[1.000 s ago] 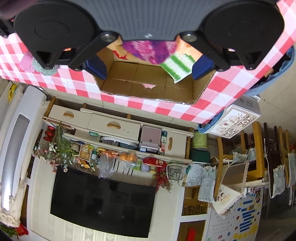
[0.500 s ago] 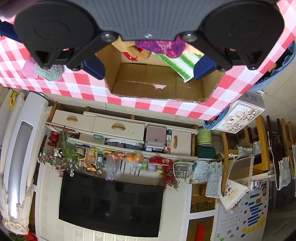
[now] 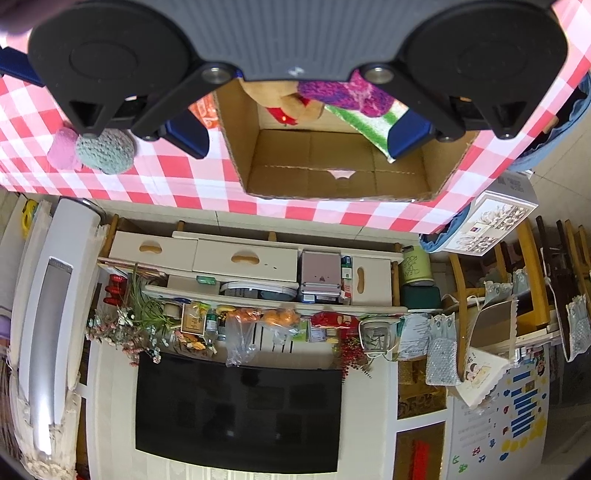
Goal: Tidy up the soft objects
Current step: 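Open both grippers to drop the tissue box and purple plush into the box, then move both open tools back toward the green knitted ball and pink sock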
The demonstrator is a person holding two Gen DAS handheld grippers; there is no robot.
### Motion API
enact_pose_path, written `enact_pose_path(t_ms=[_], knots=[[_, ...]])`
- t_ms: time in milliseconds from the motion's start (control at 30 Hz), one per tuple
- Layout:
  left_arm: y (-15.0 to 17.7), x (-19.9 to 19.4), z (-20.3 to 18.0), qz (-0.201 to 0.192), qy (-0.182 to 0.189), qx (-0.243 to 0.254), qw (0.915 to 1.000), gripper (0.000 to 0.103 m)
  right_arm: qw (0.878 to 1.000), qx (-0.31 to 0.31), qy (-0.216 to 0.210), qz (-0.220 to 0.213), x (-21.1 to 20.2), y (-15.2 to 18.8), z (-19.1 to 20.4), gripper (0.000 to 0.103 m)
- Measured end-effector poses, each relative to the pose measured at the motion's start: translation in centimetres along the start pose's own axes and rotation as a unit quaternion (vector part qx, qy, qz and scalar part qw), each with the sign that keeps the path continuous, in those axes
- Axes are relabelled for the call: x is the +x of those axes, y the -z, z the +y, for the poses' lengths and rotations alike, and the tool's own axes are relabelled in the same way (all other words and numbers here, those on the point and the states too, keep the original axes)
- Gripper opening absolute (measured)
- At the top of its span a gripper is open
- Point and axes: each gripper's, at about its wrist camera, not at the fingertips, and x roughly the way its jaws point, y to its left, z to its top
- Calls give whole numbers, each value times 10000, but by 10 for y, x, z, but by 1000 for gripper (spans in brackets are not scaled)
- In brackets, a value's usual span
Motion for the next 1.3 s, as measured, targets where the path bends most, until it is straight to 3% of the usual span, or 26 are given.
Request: enact_pose_path(t_ms=[1300], knots=[[13, 9, -84, 81, 286, 695, 9971, 102, 9958, 726, 561, -24, -2, 22, -27, 103]])
